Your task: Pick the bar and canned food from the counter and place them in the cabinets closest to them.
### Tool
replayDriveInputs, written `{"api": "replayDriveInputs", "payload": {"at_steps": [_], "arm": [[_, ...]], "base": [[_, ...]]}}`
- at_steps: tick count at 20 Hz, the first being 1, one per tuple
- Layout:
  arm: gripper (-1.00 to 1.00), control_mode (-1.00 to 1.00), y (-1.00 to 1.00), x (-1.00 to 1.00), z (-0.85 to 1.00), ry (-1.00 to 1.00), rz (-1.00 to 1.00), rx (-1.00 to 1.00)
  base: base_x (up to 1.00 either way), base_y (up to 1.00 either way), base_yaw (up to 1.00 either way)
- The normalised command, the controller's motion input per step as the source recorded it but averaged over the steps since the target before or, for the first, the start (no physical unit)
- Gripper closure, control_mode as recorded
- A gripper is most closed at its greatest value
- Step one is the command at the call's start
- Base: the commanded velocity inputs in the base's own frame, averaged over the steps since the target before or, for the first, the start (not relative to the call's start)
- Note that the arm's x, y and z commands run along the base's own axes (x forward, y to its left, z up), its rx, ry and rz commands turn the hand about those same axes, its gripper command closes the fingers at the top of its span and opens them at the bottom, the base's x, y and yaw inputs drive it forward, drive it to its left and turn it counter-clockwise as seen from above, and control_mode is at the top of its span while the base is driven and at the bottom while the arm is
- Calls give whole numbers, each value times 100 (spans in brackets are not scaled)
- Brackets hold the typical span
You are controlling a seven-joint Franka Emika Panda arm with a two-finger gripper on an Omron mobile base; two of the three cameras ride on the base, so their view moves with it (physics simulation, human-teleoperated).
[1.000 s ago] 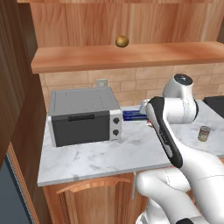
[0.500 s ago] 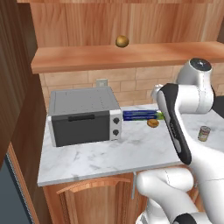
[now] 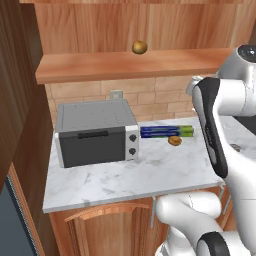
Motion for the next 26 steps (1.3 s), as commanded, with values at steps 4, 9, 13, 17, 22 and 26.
{"api": "replayDriveInputs", "payload": {"at_steps": [4, 9, 13, 17, 22, 26], "arm": [[100, -100, -15, -16, 40, -16, -7, 2], [100, -100, -2, -7, 11, -11, 0, 4], [100, -100, 0, -3, 31, -21, 0, 6], [100, -100, 0, -4, 39, -24, 0, 7], [100, -100, 0, -4, 43, -24, 0, 8], [100, -100, 0, -1, 27, -18, 0, 4]], "base": [[0, 0, 0], [0, 0, 0], [0, 0, 0], [0, 0, 0], [0, 0, 0], [0, 0, 0]]}}
